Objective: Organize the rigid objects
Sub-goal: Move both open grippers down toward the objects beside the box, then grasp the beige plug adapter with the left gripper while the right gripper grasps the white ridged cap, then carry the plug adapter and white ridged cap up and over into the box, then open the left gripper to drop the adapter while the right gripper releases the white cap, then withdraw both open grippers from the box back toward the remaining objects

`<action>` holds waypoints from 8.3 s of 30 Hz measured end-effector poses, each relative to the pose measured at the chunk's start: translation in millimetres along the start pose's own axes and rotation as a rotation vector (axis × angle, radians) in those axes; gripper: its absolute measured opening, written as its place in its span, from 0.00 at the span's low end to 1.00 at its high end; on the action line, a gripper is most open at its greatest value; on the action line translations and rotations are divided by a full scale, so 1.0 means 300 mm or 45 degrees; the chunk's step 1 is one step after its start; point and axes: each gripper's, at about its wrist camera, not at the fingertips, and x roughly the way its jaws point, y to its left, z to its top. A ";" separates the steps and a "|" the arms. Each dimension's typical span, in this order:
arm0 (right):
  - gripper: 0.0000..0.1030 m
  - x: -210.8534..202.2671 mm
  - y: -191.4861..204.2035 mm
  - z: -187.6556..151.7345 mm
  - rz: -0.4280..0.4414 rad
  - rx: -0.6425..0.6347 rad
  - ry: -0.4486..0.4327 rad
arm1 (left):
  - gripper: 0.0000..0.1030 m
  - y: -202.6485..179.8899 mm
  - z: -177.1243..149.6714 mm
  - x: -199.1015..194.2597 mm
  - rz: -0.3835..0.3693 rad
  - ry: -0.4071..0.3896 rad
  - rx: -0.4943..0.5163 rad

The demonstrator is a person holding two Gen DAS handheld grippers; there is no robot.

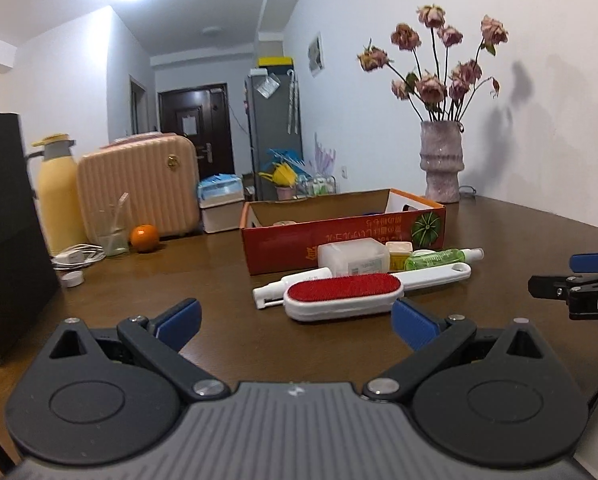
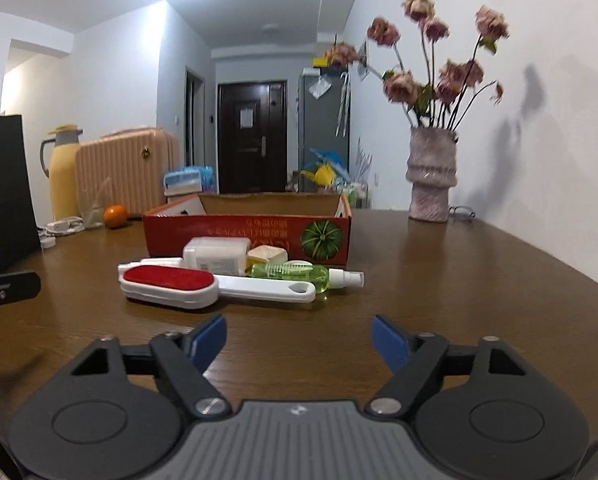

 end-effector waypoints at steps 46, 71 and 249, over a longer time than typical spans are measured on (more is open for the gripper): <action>0.13 0.820 -0.160 0.222 0.222 0.025 0.363 | 0.58 -0.281 0.288 0.957 -0.527 0.386 0.141; 0.13 0.685 -0.232 0.222 0.162 0.144 0.181 | 0.38 -0.278 0.323 0.783 -0.284 0.330 0.034; 0.90 -0.108 -0.023 -0.026 0.110 0.006 -0.118 | 1.00 0.071 -0.036 -0.079 -0.084 -0.009 -0.060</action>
